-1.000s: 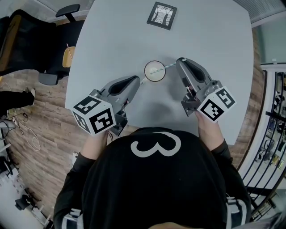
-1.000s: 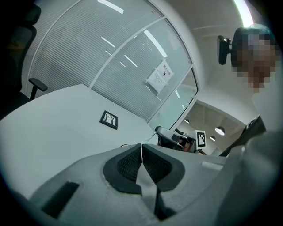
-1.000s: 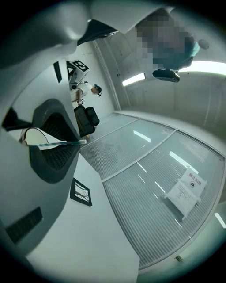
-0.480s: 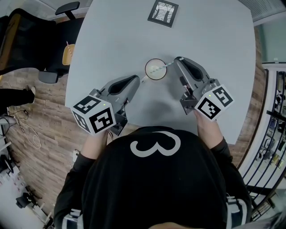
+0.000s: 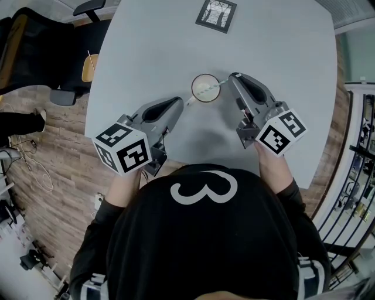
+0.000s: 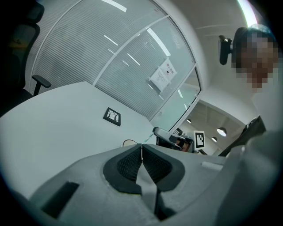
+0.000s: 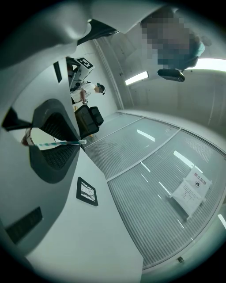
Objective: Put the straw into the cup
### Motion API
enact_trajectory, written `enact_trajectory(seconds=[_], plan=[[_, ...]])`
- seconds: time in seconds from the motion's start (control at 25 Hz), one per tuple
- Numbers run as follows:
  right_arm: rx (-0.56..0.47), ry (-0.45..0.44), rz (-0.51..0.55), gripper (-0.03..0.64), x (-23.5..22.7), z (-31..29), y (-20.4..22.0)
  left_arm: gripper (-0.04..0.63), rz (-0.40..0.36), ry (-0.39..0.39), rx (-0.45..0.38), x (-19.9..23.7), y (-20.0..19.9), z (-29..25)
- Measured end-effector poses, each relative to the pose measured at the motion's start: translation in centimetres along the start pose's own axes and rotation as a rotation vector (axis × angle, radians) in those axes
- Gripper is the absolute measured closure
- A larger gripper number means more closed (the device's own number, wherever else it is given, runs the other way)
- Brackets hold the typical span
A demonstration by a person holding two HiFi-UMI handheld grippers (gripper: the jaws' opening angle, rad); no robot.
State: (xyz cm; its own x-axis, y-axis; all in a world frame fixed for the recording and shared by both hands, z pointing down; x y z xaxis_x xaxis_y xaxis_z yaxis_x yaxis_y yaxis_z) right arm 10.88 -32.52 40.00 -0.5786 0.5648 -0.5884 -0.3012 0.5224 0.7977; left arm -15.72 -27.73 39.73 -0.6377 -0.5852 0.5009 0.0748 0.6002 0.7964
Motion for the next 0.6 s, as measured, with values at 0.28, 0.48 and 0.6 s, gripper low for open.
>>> enact_trajectory(seconds=[0.28, 0.48, 0.6], plan=[[0.012, -0.006, -0.032, 0.584, -0.62, -0.19, 0.20, 0.577, 0.001, -0.002, 0.002, 0.09, 0.05, -0.02], [0.006, -0.012, -0.037, 0.584, -0.73, -0.10, 0.25, 0.577, 0.006, -0.005, 0.005, 0.05, 0.30, 0.07], [0.007, -0.011, -0.038, 0.584, -0.91, -0.30, 0.34, 0.577, 0.012, -0.008, 0.010, 0.18, 0.58, 0.03]])
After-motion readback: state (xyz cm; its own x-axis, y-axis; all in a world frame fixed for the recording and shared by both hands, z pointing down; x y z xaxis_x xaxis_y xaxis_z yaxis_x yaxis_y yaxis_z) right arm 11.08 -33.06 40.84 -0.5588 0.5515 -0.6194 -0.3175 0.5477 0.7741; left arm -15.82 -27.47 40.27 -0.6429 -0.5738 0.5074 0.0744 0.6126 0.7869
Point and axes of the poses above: the fingertips, and each gripper's own axes: z backward along the fingers, x to its left, y out of its underside, the point moved 10 cm from there along z, backward along the fingers, and after that the axes turned 9 degrees about -z, right-handed, at the moved point
